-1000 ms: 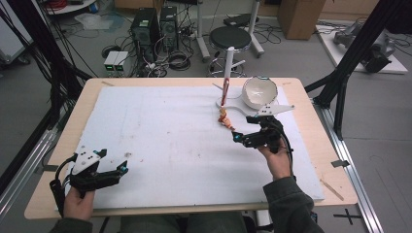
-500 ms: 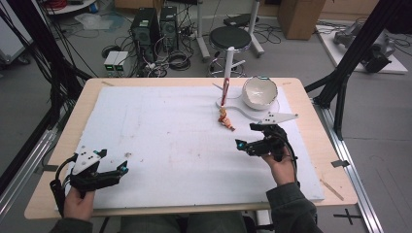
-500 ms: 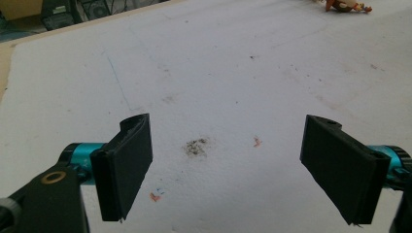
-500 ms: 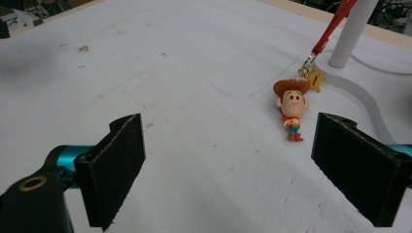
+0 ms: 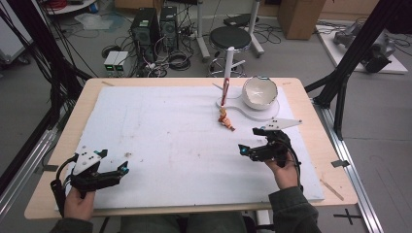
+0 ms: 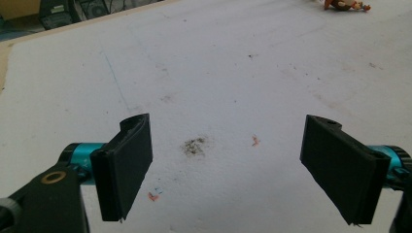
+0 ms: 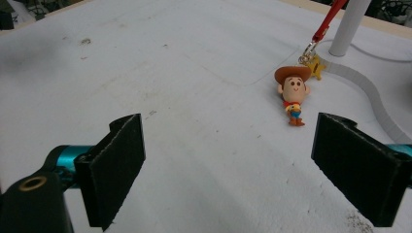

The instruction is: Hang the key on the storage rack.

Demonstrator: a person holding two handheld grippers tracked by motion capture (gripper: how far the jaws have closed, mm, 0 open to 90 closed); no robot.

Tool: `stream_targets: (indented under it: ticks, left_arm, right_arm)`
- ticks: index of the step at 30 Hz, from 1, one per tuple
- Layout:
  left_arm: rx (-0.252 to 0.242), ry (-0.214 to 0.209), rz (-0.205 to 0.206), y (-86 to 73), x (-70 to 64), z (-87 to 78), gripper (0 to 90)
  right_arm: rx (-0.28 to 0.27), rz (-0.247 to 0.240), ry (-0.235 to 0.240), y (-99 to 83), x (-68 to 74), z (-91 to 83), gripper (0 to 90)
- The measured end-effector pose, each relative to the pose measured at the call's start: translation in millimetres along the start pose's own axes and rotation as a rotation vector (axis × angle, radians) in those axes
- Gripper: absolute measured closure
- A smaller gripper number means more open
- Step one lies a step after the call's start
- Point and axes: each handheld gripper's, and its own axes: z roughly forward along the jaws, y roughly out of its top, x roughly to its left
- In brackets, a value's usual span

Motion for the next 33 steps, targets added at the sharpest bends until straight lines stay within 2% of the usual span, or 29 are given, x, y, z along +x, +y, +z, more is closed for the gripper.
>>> stream_targets:
  ticks: [17,27,33]
  left_arm:
    - [0.005,-0.023,0.008,-1.8,-1.4,0.8,19.7]
    - [0.014,-0.059,0.013,-2.5,-3.1,2.4,19.7]
    - [0.014,-0.065,0.016,-1.6,-3.5,3.2,19.7]
  right_arm:
    - [-0.017,0.026,-0.008,-22.4,-1.2,-10.4,11.2]
    - [-0.041,0.027,-0.018,-30.4,-2.2,-19.3,11.2]
    - [-0.038,0.025,-0.004,-34.5,-2.3,-16.4,11.2]
